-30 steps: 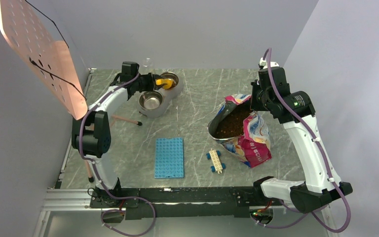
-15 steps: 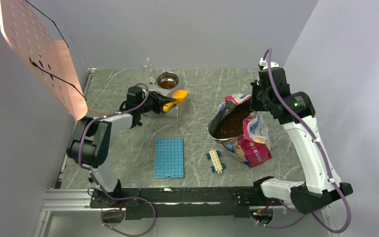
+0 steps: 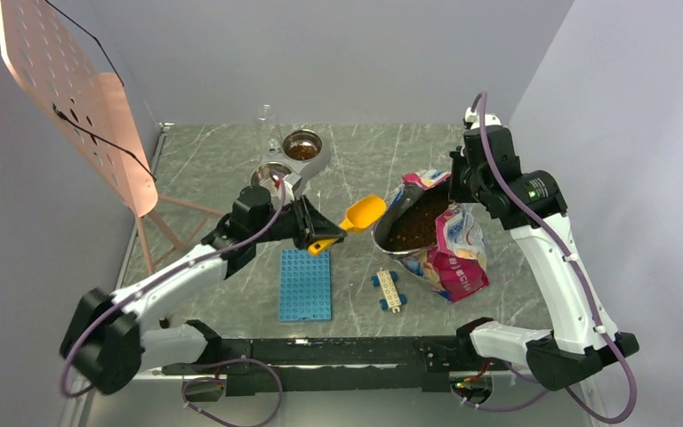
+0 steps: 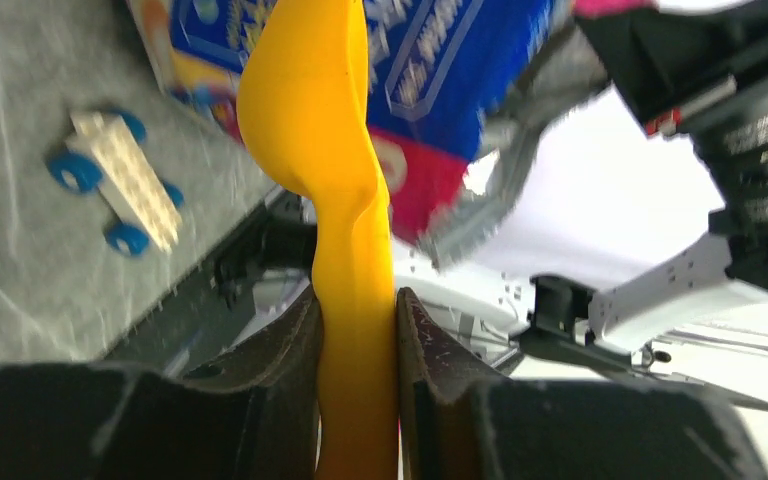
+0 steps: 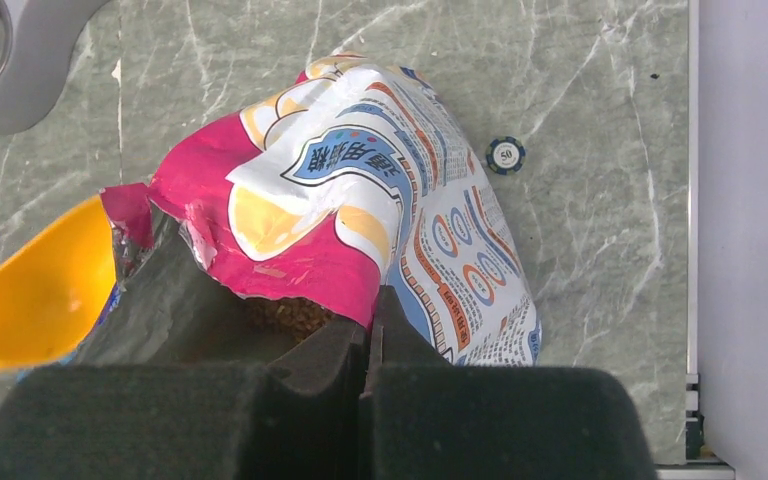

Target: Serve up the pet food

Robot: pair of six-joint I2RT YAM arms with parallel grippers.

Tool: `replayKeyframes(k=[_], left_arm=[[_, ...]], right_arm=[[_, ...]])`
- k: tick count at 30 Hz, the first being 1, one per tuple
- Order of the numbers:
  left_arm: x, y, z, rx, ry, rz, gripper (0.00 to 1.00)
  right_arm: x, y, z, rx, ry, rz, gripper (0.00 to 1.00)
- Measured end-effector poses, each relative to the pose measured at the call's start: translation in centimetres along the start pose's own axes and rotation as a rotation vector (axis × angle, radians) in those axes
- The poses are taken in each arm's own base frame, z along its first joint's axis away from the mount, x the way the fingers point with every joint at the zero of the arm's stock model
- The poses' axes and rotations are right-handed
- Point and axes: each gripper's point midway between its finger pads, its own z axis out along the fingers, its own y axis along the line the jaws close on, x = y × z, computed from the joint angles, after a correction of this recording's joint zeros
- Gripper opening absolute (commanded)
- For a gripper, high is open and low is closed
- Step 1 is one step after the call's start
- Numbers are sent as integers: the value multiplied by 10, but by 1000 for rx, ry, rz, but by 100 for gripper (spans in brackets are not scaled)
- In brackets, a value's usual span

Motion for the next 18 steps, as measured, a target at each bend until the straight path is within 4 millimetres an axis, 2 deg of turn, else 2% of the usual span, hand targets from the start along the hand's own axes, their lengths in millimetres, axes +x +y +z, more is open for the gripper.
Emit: replayKeyframes(k=[2,8,11,14,17,18], left_arm=[[23,-10,-12,-44,24,40,0],[43,-46,-52,-194,-5,110,0],[66,-69,-66,-247,52,152,0],[93,-100,-74,-295,140,222,0],[106,-140,-74,-320,182,291,0],[107,-147,-71,-327,187,301,0]], right_arm=[[0,1,0,1,-5,-8,0],[1,10,4,-20,-22,-29,0],[2,16,4,-39,-29,-42,0],[4,25,2,-71,-26,-70,0],[8,35,0,-105,-20,-99,0],[9,37,-1,-112,-18,-104,0]])
